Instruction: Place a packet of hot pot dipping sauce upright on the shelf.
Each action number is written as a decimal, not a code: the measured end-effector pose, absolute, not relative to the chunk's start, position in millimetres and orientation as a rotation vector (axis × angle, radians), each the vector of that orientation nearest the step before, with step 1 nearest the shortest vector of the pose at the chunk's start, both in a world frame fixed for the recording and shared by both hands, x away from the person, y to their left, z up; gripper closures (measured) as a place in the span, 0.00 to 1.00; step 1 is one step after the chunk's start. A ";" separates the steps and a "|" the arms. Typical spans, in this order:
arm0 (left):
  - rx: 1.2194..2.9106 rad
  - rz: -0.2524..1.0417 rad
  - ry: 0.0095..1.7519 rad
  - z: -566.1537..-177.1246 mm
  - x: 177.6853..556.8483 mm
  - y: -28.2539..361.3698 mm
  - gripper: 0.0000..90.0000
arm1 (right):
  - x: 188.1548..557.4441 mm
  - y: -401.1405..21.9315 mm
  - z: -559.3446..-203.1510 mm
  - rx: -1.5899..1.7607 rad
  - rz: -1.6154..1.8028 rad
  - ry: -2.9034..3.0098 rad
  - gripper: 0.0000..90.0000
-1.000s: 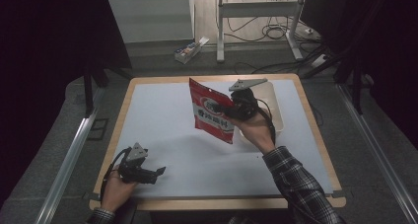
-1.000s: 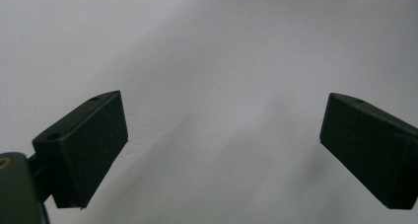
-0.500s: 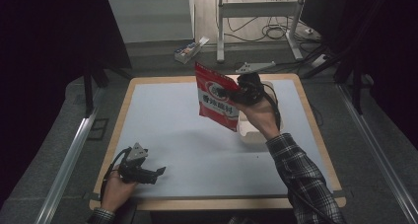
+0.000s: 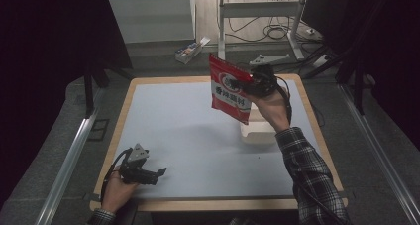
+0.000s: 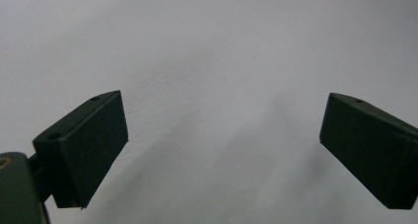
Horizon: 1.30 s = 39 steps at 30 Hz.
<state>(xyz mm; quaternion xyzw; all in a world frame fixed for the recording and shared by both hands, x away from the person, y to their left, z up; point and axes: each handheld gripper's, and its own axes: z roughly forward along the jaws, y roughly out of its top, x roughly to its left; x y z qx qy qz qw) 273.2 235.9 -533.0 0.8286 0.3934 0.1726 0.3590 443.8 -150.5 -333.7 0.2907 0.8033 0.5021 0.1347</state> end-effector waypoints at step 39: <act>2.142 0.447 1.026 -533.5 273.8 235.4 0.05 | 431.8 -244.0 -361.6 1.033 1.389 2.249 0.99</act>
